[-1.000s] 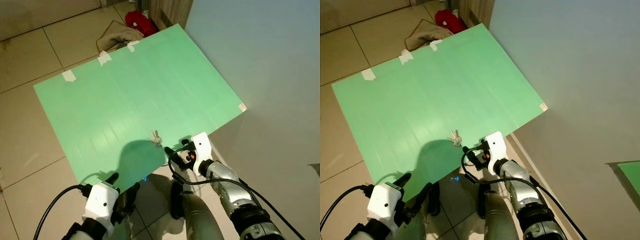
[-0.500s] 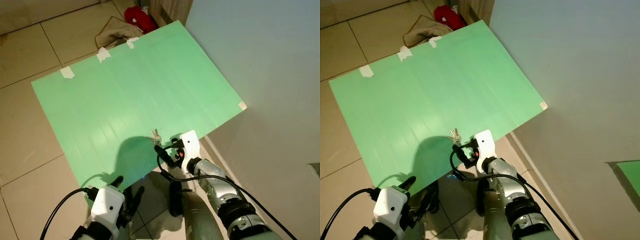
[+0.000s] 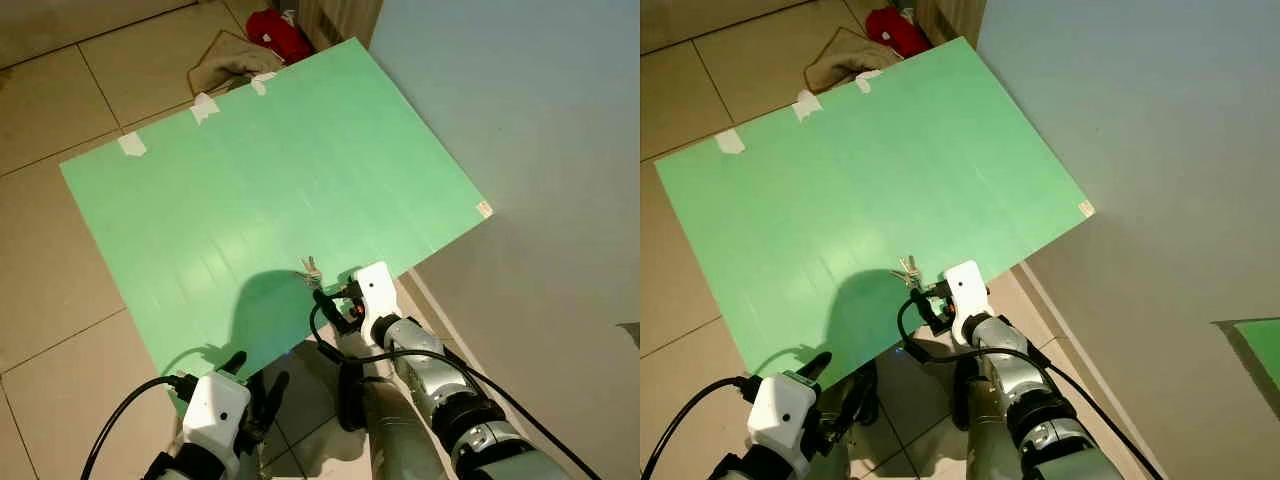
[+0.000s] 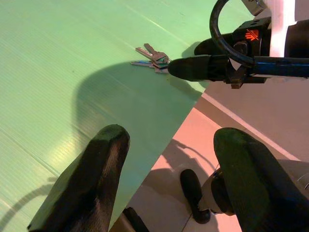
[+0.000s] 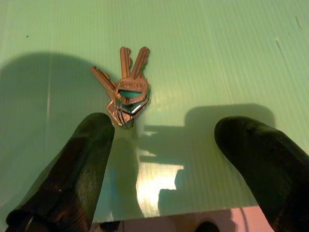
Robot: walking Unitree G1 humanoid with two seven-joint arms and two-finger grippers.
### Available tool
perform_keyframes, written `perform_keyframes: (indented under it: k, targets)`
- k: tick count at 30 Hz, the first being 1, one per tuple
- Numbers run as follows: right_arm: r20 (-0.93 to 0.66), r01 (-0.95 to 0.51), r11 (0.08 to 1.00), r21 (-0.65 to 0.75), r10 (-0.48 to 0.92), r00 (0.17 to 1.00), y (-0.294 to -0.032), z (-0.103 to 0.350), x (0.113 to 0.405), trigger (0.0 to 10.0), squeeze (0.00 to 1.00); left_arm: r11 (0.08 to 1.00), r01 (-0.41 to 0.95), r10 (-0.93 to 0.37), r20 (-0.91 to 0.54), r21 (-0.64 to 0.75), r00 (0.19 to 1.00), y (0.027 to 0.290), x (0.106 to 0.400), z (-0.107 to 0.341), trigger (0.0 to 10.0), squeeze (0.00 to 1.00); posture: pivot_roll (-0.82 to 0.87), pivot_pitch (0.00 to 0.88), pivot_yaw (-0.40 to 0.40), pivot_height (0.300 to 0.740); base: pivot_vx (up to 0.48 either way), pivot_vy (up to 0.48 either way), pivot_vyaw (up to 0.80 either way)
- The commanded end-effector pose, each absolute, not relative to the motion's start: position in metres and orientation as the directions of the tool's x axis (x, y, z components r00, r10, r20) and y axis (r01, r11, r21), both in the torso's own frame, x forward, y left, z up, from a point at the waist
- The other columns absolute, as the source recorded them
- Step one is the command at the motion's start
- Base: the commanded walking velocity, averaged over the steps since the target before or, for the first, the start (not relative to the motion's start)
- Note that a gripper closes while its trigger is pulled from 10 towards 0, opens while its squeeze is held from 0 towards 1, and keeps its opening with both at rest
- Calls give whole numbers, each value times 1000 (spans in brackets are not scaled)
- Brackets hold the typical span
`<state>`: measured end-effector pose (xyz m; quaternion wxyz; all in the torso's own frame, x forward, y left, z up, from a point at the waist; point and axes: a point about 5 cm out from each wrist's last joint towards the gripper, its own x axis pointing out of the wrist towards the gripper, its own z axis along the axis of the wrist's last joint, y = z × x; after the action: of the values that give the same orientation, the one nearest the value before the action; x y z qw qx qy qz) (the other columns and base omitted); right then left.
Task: Hang keys on a hook
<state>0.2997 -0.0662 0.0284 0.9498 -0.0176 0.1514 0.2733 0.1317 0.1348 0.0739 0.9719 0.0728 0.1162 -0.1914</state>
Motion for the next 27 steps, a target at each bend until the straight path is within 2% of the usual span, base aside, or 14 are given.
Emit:
perform_keyframes:
  k: [1, 5, 18, 25, 26, 27]
  targets:
    - [-341, -506, 859, 73, 498, 797, -69, 15, 290, 9922, 0, 916, 394, -359, -278, 80, 891, 133, 123, 71, 10000, 0, 217, 442, -119, 740, 0, 0, 0]
    - [-331, -490, 859, 145, 509, 795, -64, 16, 290, 10000, 0, 916, 393, -358, -276, 81, 892, 133, 124, 71, 10000, 0, 218, 433, -122, 740, 0, 0, 0]
    - [-332, -504, 849, 155, 526, 783, -56, 12, 283, 10000, 0, 915, 396, -361, -273, 81, 892, 131, 124, 71, 10000, 0, 215, 429, -126, 740, 0, 0, 0]
    - [-330, -532, 844, 74, 524, 785, -45, 11, 277, 9922, 0, 914, 397, -363, -271, 80, 891, 130, 125, 71, 10000, 0, 206, 441, -125, 740, 0, 0, 0]
    - [-330, -519, 851, 74, 512, 793, -46, 11, 278, 0, 0, 914, 397, -364, -270, 79, 891, 130, 125, 71, 10000, 0, 206, 442, -127, 740, 0, 0, 0]
    - [-329, -494, 866, 72, 488, 808, -46, 12, 280, 0, 0, 914, 398, -365, -269, 80, 891, 130, 125, 71, 10000, 0, 206, 443, -127, 740, 0, 0, 0]
